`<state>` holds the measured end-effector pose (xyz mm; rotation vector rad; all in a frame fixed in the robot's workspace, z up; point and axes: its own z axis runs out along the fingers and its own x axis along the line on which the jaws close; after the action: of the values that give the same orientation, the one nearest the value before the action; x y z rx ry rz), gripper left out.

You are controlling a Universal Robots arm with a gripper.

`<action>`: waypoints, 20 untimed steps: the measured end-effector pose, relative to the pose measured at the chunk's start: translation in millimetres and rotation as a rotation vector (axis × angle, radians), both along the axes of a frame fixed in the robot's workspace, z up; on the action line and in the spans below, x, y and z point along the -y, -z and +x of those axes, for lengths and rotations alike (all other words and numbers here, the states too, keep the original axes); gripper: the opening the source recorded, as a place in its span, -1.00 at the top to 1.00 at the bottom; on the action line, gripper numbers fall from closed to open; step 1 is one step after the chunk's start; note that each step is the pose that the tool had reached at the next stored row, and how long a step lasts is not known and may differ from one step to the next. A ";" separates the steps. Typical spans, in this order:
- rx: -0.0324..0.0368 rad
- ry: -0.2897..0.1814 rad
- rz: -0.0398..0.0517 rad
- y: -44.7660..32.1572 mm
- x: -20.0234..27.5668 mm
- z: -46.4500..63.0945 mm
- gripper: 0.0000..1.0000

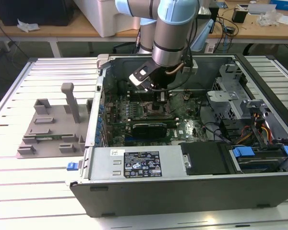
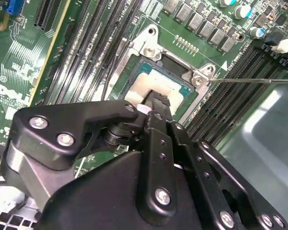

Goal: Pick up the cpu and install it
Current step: 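Close the cpu cover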

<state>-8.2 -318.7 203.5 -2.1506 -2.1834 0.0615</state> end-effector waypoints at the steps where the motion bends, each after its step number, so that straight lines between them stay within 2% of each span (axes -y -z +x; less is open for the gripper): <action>1: -0.0003 0.000 0.0001 1.4 0.1 1.3 0.79; 4: 0.0006 -0.001 0.0008 -0.1 -0.2 7.3 0.79; 5: 0.0012 -0.001 0.0025 -5.1 -0.4 7.6 0.79; 7: 0.0006 -0.001 0.0017 -25.4 -0.2 8.4 0.79; 8: -0.0008 -0.001 0.0016 -36.5 -0.2 14.9 0.79; 11: -0.0099 -0.001 0.0018 -39.5 -0.2 29.6 0.79; 13: -0.0185 -0.001 0.0016 -44.1 -0.2 46.6 0.79; 15: -0.0215 -0.001 0.0018 -46.3 -0.2 53.4 0.79; 17: -0.0284 -0.001 0.0016 -51.3 -0.2 68.5 0.79; 20: -0.0369 -0.001 0.0016 -56.0 -0.3 83.7 0.79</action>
<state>75.4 -318.4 259.5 -2.1302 -2.1637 0.0987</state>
